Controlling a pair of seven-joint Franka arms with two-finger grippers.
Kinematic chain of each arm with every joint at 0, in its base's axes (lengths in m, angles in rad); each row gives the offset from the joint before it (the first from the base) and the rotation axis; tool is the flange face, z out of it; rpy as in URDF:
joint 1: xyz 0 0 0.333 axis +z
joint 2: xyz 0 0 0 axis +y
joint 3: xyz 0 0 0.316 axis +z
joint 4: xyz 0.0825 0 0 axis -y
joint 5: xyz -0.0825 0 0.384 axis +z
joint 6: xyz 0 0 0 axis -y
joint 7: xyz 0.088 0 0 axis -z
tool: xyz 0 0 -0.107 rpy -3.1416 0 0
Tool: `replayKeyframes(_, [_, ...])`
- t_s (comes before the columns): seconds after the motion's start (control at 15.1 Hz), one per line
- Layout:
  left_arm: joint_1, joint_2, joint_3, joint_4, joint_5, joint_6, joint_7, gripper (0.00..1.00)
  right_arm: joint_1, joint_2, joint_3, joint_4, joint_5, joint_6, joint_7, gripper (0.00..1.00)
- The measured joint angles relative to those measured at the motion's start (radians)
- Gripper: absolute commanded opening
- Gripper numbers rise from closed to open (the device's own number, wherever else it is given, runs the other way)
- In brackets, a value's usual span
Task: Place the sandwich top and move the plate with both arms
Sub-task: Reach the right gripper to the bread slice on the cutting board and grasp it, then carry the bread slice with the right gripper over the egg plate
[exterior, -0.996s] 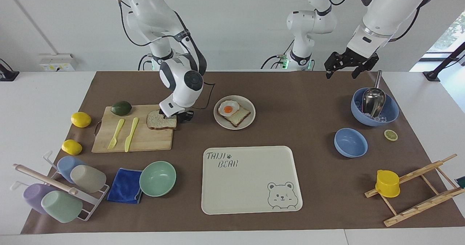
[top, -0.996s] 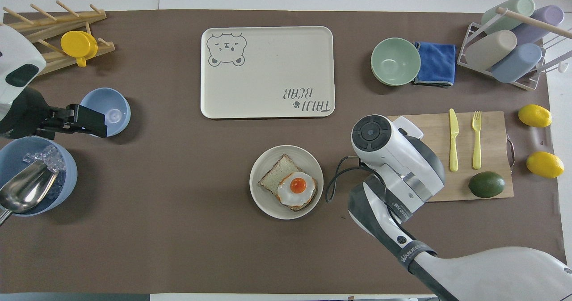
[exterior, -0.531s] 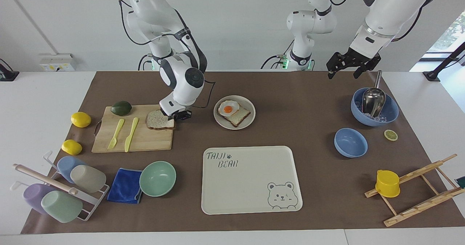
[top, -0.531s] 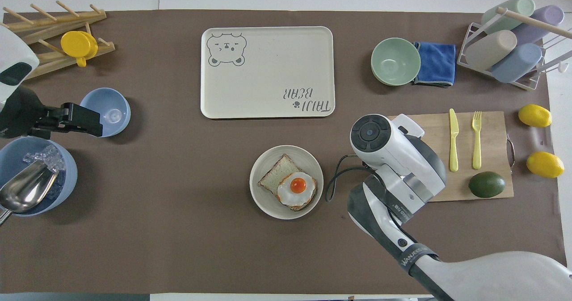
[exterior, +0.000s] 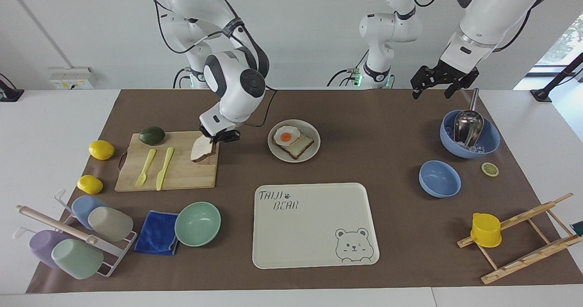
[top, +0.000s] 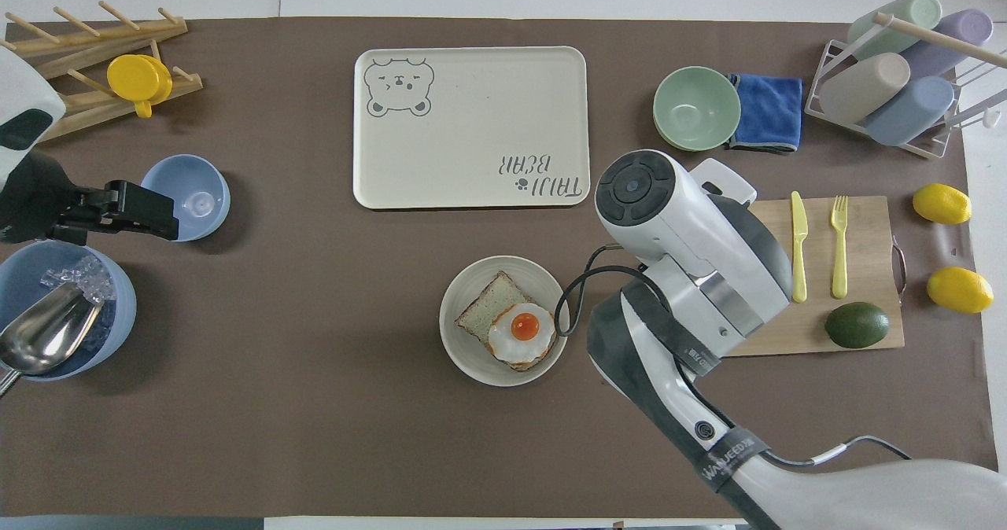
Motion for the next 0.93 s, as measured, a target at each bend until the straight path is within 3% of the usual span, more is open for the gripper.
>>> replayKeyframes(0.2, [0.000, 0.000, 0.000, -0.002, 0.000, 0.000, 0.000, 1.00, 0.093, 0.010, 0.002, 0.100, 0.011, -0.118, -0.003, 0.00])
replayKeyframes(0.53, [0.000, -0.003, 0.000, -0.013, 0.000, 0.001, 0.000, 1.00, 0.291, 0.098, 0.002, 0.360, 0.052, -0.294, 0.061, 0.00])
replayKeyframes(0.93, [0.019, -0.010, 0.001, -0.032, 0.000, 0.028, 0.000, 1.00, 0.383, 0.225, 0.002, 0.399, 0.132, -0.164, 0.294, 0.00])
